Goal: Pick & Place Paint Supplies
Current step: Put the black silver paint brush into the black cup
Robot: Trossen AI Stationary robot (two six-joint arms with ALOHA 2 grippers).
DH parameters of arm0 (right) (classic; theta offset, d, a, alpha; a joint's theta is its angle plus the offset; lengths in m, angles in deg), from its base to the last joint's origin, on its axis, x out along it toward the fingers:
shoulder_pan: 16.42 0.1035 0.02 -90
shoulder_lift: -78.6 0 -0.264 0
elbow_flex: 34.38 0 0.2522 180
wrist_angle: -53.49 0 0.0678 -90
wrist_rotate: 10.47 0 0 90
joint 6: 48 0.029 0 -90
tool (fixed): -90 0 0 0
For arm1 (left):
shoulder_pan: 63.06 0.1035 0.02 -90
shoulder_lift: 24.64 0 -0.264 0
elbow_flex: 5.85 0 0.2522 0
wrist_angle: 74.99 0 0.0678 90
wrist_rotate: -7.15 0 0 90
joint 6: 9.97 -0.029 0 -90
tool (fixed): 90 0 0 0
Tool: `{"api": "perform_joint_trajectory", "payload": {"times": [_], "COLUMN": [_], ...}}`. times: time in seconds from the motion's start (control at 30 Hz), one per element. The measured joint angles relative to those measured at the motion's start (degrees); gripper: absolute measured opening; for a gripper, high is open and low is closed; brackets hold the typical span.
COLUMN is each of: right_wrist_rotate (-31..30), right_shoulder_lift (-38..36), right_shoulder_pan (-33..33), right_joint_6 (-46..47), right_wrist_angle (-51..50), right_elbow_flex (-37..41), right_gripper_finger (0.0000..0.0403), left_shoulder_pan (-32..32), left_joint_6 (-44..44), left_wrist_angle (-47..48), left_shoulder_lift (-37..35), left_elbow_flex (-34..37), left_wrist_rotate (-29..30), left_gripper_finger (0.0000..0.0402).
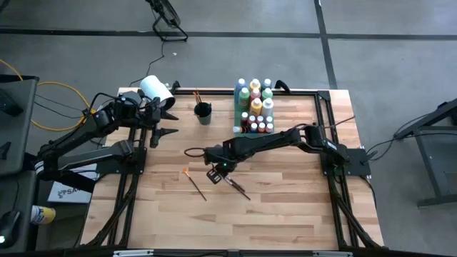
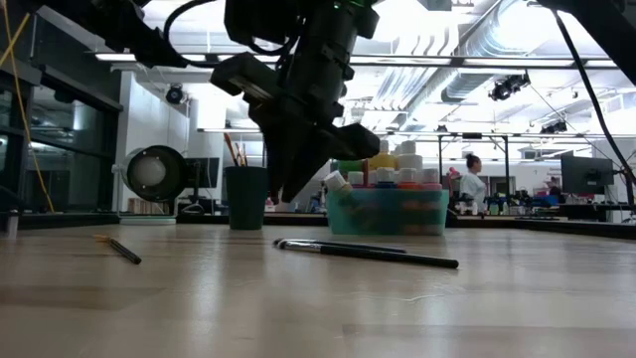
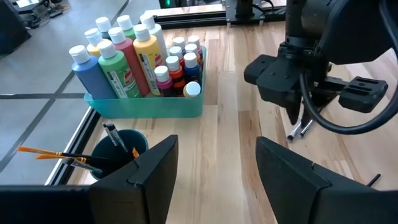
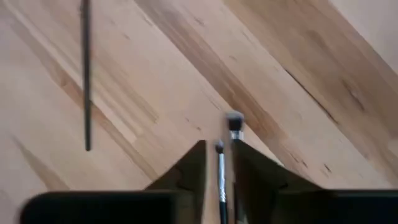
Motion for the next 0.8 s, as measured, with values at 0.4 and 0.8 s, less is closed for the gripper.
{"api": "perform_joint_trajectory", "payload": {"times": [0.4, 0.8], "right_wrist_rotate": [-2.74, -7.30], "right_shoulder_lift": [0.00, 0.09], "right_shoulder_pan": [0.26, 0.36], "right_joint_6": [-2.63, -8.77], "right_wrist_angle": [1.07, -0.01], "right_elbow_flex": [0.00, -7.21], "right_gripper_finger": [0.0178, 0.0149], "left_shoulder_pan": [0.00, -0.01], "left_joint_6": [0.00, 0.02], "left_wrist_angle": [0.00, 0.00], "left_shoulder_lift": [0.01, 0.01], "left_elbow_flex": [0.00, 0.00], "left_wrist_rotate": [0.03, 0.02], "left_gripper_finger": [0.0211, 0.0211]}}
